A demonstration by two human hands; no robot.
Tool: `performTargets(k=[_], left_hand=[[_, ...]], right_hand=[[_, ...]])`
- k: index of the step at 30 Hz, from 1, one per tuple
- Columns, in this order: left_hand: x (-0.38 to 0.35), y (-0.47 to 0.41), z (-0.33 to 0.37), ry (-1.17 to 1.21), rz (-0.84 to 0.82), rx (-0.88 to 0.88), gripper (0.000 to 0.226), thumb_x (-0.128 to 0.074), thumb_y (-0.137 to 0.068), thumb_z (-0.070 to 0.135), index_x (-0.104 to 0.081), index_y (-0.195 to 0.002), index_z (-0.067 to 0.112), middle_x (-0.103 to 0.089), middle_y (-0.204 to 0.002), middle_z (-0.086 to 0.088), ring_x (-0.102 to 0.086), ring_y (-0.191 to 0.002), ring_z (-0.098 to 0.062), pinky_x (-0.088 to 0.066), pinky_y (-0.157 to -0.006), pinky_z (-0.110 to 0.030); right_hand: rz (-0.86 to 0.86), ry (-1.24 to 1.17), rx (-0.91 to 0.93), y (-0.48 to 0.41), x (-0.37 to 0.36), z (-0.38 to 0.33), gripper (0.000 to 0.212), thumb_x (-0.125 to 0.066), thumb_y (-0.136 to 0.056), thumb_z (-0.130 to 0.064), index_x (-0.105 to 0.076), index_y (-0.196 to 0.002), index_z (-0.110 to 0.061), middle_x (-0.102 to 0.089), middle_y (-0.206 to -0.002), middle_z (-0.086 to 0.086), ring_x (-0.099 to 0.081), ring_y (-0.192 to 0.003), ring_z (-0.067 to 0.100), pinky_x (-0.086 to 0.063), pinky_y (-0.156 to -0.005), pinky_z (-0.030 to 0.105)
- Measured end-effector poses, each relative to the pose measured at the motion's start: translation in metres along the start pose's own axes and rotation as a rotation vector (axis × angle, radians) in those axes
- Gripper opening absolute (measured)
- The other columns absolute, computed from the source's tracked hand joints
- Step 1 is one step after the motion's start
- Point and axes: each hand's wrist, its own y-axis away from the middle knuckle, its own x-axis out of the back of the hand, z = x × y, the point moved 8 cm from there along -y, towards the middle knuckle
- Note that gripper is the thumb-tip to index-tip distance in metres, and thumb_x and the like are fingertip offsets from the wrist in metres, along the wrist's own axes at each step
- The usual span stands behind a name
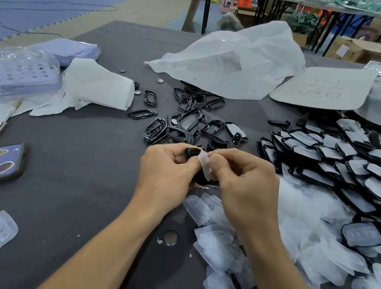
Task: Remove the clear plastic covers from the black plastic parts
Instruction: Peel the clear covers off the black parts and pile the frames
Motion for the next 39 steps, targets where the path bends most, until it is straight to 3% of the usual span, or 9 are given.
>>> performTargets(k=[2,6,10,13,16,22,27,31,39], left_hand=[[-0.002,0.002,0.001,0.073,-0.029,0.020,0.009,-0.078,-0.090,0.016,-0.083,-0.085,0.022,-0.078,-0.073,-0.012,-0.077,-0.066,-0.028,-0.063,-0.059,-0.039],[-0.012,0.005,0.004,0.117,-0.118,0.013,0.009,-0.076,-0.093,0.014,-0.083,-0.089,0.018,-0.078,-0.078,-0.018,-0.076,-0.073,-0.040,-0.063,-0.074,-0.061],[-0.014,0.005,0.003,0.191,-0.178,0.061,0.008,-0.075,-0.093,0.012,-0.082,-0.092,0.009,-0.079,-0.081,-0.017,-0.078,-0.074,-0.027,-0.066,-0.070,-0.044],[-0.011,0.003,-0.002,0.182,-0.130,0.089,0.021,-0.068,-0.095,-0.001,-0.082,-0.086,0.012,-0.079,-0.078,-0.013,-0.078,-0.071,-0.021,-0.061,-0.059,-0.026],[-0.007,-0.001,-0.006,0.098,-0.087,0.091,0.019,-0.071,-0.094,0.004,-0.083,-0.085,0.017,-0.079,-0.079,-0.011,-0.079,-0.074,-0.024,-0.061,-0.059,-0.027],[-0.015,0.002,-0.007,0.065,-0.199,0.075,0.009,-0.077,-0.094,0.021,-0.084,-0.091,0.024,-0.079,-0.076,-0.011,-0.078,-0.074,-0.020,-0.060,-0.062,-0.027],[-0.018,0.003,-0.008,0.172,-0.330,0.157,0.015,-0.074,-0.093,0.003,-0.082,-0.102,0.012,-0.080,-0.091,-0.016,-0.078,-0.086,-0.021,-0.064,-0.074,-0.030],[-0.023,0.008,-0.006,0.241,-0.440,0.201,0.047,-0.055,-0.090,-0.023,-0.069,-0.127,0.003,-0.074,-0.118,-0.024,-0.074,-0.109,-0.033,-0.062,-0.092,-0.040],[-0.024,0.009,-0.006,0.311,-0.526,0.275,0.055,-0.051,-0.094,-0.023,-0.059,-0.139,0.007,-0.070,-0.128,-0.023,-0.071,-0.115,-0.033,-0.058,-0.099,-0.044]], right_hand=[[-0.001,-0.125,-0.078,-0.004,0.003,0.007,0.018,-0.079,-0.086,-0.008,-0.081,-0.090,-0.026,-0.077,-0.075,-0.007,-0.074,-0.072,0.012,-0.063,-0.074,0.034],[-0.003,-0.145,-0.140,-0.006,0.006,0.015,0.019,-0.085,-0.080,-0.009,-0.081,-0.089,-0.025,-0.074,-0.073,0.003,-0.070,-0.067,0.024,-0.062,-0.069,0.039],[-0.065,-0.163,-0.185,-0.006,0.002,0.016,0.013,-0.083,-0.082,-0.011,-0.082,-0.079,-0.023,-0.077,-0.073,0.004,-0.075,-0.074,0.028,-0.064,-0.075,0.048],[0.031,-0.264,-0.230,-0.005,0.009,0.018,0.019,-0.082,-0.083,-0.008,-0.080,-0.070,-0.022,-0.073,-0.065,-0.002,-0.068,-0.060,0.013,-0.060,-0.061,0.032],[-0.054,-0.523,-0.334,-0.005,0.002,0.021,0.024,-0.078,-0.086,-0.005,-0.078,-0.065,-0.018,-0.062,-0.057,-0.001,-0.046,-0.046,0.007,-0.041,-0.045,0.016],[-0.113,-0.185,-0.209,-0.002,-0.001,0.014,0.011,-0.084,-0.077,-0.006,-0.079,-0.071,-0.014,-0.075,-0.066,0.008,-0.074,-0.062,0.029,-0.061,-0.062,0.036],[-0.045,-0.076,-0.150,-0.004,0.003,0.015,0.017,-0.089,-0.070,-0.009,-0.076,-0.067,-0.020,-0.074,-0.063,0.001,-0.073,-0.060,0.023,-0.062,-0.060,0.036],[-0.044,-0.025,-0.096,-0.003,0.004,0.009,0.019,-0.088,-0.071,-0.009,-0.074,-0.065,-0.019,-0.072,-0.061,0.003,-0.072,-0.060,0.027,-0.063,-0.061,0.045],[-0.180,-0.110,-0.031,-0.006,0.004,0.000,0.018,-0.085,-0.075,0.000,-0.078,-0.068,-0.015,-0.073,-0.062,0.007,-0.071,-0.058,0.025,-0.059,-0.057,0.034]])
